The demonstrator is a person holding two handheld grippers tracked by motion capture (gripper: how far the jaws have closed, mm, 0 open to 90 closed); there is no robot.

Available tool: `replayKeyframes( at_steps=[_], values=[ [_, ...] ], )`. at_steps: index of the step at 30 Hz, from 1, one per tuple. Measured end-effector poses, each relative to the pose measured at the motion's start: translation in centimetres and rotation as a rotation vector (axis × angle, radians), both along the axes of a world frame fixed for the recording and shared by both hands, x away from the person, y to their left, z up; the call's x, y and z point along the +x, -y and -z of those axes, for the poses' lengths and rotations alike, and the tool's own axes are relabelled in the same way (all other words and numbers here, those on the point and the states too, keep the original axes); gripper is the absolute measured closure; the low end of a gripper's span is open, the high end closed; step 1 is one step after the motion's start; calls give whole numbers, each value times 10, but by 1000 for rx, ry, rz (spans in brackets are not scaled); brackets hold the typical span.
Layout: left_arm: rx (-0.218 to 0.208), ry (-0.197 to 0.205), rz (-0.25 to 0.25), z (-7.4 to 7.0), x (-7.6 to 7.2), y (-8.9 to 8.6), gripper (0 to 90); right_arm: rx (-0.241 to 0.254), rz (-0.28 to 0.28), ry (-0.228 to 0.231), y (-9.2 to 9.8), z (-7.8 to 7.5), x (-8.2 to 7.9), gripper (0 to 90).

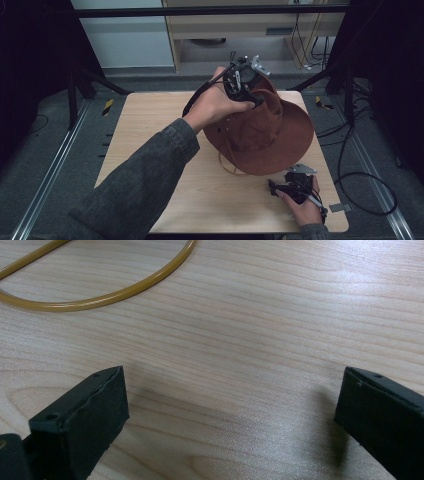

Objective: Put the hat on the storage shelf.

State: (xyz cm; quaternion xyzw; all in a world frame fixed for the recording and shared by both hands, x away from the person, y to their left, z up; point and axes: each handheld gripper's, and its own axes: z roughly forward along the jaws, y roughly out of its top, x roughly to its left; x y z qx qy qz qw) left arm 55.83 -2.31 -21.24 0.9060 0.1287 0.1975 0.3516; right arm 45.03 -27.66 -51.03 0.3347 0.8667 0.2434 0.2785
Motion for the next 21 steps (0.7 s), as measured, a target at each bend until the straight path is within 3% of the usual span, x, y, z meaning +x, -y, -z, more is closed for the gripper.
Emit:
replayKeyframes(
  at_steps=[12, 21],
  values=[
    [-33, 0, -1, -3, -8, -3, 248, 2, 6, -1, -1, 1, 0, 7],
    [-71, -22, -18, -1, -13, -21, 131, 14, 8, -12, -1, 1, -1, 7]
  ],
)
